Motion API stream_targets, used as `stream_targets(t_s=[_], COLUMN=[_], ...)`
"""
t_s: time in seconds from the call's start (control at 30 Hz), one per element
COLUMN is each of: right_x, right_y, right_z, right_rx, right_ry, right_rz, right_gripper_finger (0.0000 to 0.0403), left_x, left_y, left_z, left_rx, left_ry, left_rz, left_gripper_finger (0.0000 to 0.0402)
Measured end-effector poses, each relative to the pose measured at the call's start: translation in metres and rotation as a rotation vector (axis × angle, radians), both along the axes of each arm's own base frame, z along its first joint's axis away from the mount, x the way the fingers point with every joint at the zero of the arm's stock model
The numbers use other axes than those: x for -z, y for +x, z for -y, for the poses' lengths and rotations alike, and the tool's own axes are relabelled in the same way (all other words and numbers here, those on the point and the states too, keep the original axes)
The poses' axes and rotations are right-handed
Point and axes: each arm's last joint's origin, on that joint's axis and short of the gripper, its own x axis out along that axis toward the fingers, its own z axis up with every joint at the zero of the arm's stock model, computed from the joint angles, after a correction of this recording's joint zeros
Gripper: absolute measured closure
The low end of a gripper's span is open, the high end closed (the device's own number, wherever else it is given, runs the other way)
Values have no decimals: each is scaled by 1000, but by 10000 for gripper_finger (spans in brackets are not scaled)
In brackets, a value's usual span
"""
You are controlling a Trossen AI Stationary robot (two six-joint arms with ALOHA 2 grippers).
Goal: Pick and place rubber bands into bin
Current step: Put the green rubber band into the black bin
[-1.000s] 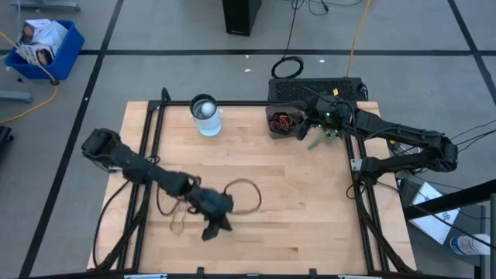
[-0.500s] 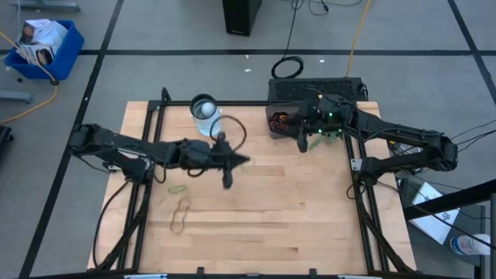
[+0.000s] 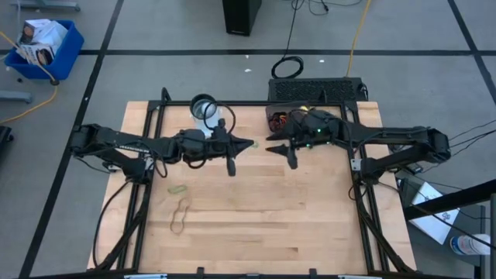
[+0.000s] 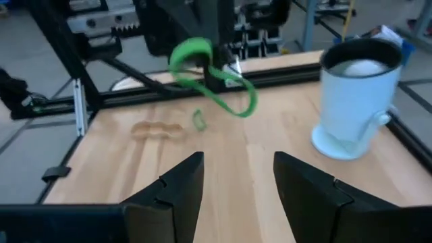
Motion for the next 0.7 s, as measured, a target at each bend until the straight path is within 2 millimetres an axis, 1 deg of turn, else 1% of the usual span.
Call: stream_targets(t_s=[0.37,0.7], right_x=[11,17], right_y=[32,46], right_z=[-18,-31], right_rx=[-80,-121], right_ry=[-17,-14], right_rz=[102,161], right_gripper_finger=[229,230], left_x=[1,1], left_y=[0,0], left_z=[0,0], left_rx=[7,7], left_ry=[20,25], left_rz=[-13,-18], left_gripper_finger=[399,399])
